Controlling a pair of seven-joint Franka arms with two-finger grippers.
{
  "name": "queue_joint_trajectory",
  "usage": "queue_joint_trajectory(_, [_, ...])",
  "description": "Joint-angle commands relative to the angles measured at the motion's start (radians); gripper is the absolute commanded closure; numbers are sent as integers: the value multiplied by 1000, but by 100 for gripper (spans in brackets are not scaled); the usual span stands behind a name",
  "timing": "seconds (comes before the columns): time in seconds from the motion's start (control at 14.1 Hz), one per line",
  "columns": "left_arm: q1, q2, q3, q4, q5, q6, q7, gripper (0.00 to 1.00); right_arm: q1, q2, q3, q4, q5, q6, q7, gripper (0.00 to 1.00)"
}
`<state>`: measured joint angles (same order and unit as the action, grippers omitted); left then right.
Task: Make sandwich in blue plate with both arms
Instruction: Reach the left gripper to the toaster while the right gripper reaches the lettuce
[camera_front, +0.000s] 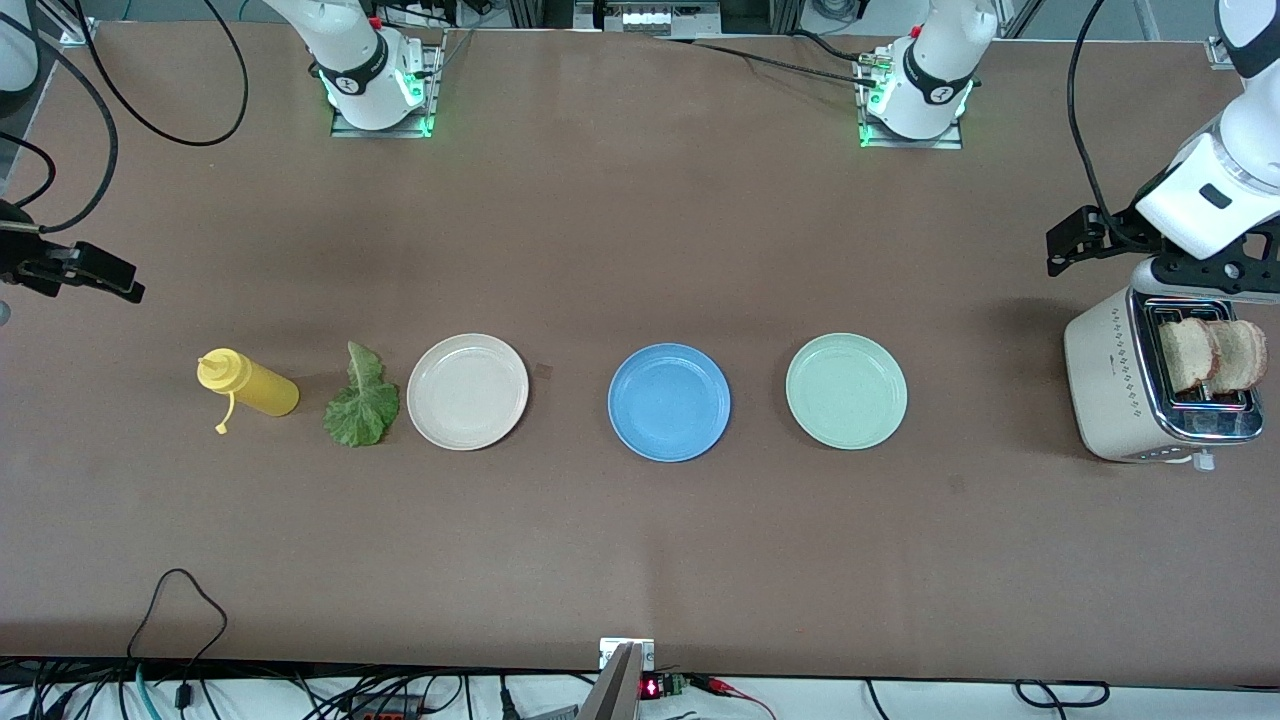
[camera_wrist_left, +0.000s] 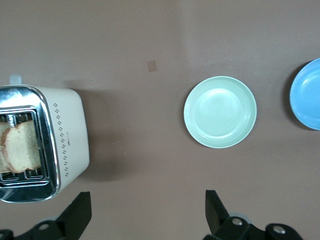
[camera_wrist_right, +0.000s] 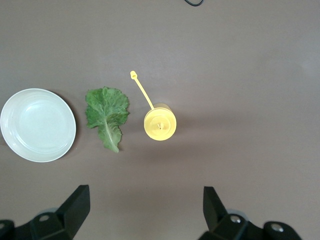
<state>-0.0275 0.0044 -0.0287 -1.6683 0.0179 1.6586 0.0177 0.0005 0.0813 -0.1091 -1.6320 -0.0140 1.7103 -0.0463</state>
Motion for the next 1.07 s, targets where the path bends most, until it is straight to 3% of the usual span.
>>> queue_joint_trajectory(0.0, [17, 3, 10, 16, -32, -22, 13, 0, -13, -49, 14, -54, 5, 0, -27, 0])
queue_joint_trajectory(0.28, [23, 32, 4, 42, -29, -34, 10, 0, -14, -52, 14, -62, 8, -3, -32, 0])
queue_joint_trajectory(0.43, [15, 49, 3, 47, -26, -153, 11, 0, -14, -51, 14, -60, 9, -5, -29, 0])
queue_joint_trajectory(0.64, [40, 114, 12, 120, -4, -212, 21, 0, -14, -46, 14, -55, 12, -3, -30, 0])
queue_joint_trajectory(0.85, [89, 124, 10, 107, 181, -197, 45, 0, -7, -34, 17, -55, 8, -1, -32, 0])
queue_joint_trajectory(0.99, [161, 163, 10, 88, 220, -146, 112, 0, -7, -23, 19, -54, 11, 2, -30, 0])
